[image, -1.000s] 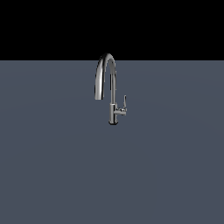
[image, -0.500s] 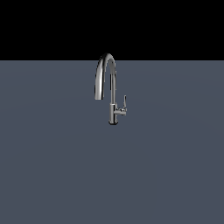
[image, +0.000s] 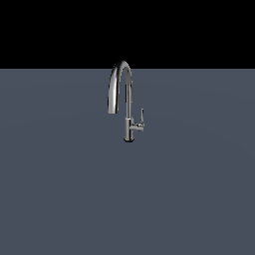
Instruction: Turn on the faucet by rotating a designated handle.
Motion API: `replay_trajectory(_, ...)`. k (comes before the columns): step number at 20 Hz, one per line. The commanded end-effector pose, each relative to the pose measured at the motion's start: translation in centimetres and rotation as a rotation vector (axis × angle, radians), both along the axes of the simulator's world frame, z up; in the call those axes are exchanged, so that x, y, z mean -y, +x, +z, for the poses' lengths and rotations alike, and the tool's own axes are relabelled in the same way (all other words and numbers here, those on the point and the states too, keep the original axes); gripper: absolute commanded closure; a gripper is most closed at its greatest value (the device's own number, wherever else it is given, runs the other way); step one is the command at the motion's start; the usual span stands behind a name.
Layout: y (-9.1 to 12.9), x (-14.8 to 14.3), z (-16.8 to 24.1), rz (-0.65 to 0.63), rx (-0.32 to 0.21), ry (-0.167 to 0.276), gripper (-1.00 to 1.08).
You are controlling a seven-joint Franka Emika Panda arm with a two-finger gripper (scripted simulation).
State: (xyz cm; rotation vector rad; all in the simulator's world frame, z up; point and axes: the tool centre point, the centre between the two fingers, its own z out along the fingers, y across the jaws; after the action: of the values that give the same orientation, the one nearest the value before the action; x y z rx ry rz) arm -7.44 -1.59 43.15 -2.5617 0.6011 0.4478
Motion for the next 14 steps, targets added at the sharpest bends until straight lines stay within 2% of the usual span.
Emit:
replay_trajectory(1, 1.5, 0.4, -0.9, -0.044, -0.035, 0.044, 1.08)
replay_trajectory(14, 8.3, 3.0, -7.4, -0.283, -0.232, 0.291, 1.08)
